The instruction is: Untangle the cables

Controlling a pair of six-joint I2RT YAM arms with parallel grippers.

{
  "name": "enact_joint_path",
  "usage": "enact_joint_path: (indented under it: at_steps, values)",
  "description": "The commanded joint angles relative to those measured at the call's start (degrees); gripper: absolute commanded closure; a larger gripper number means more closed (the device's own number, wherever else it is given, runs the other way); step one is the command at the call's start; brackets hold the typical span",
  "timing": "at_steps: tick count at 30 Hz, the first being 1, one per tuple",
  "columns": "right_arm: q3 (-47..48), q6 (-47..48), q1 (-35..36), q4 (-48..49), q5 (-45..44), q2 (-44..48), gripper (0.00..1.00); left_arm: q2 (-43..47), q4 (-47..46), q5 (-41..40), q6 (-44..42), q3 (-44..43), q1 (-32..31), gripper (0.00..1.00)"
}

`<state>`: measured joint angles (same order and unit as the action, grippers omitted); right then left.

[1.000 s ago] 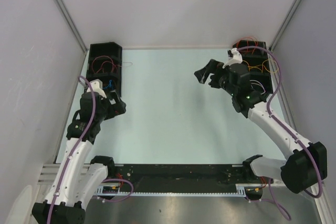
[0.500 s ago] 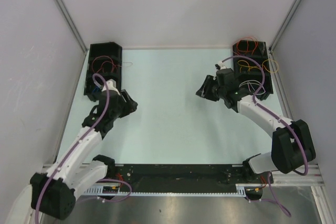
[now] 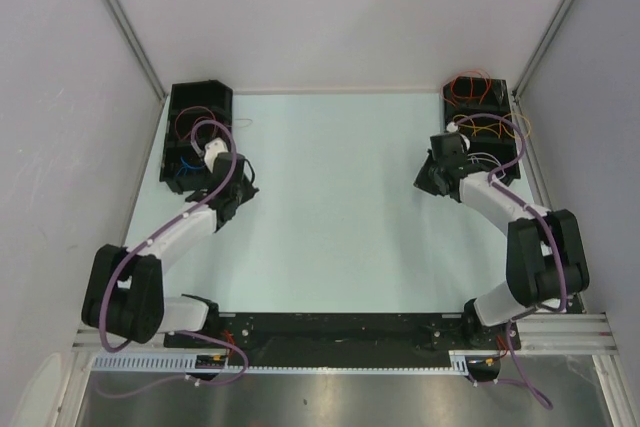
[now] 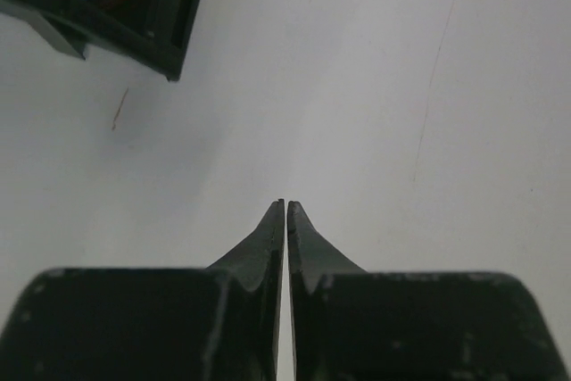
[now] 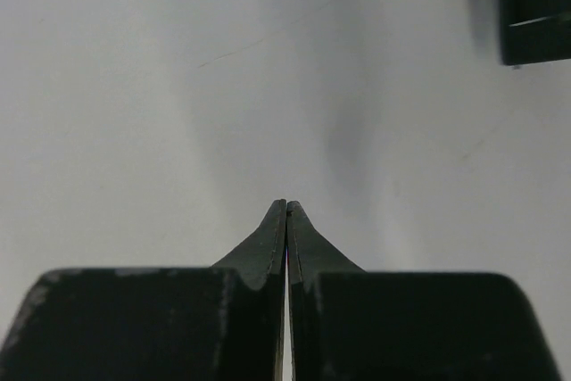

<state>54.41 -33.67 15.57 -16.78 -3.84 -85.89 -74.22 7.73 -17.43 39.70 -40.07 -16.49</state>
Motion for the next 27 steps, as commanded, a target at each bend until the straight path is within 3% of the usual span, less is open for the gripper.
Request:
enact_joint_path:
  at_steps: [1, 2, 9, 13, 20, 27]
  values:
    - [1.9, -2.0, -4.8, 3.4, -2.5, -5.0, 1.00, -4.6, -4.9, -1.4, -1.6, -3.8, 4.2, 0.96]
    - [2.4, -2.4, -5.9, 3.6, -2.3, -6.2, 1.00, -5.4, -5.3, -0.2, -1.9, -4.0, 5.2, 1.00]
    - [6.1, -1.6, -13.2, 2.6, -2.5, -13.6, 1.00, -11.4, -6.8, 2.1, -2.7, -5.4, 9.5, 1.00]
    - [6.8, 0.0, -14.7, 1.7, -4.2, -13.1, 1.00, -13.5, -5.4, -0.6, -2.9, -6.6, 11.4, 1.00]
    - [8.2, 2.0, -17.9, 0.3, -7.4, -12.9, 1.00, -17.5, -6.0, 4.0, -3.0, -8.4, 15.5, 1.00]
    - [9.2, 3.0, -19.2, -0.4, -6.3, -13.2, 1.00, -16.8, -5.3, 3.0, -2.9, -9.0, 17.9, 1.00]
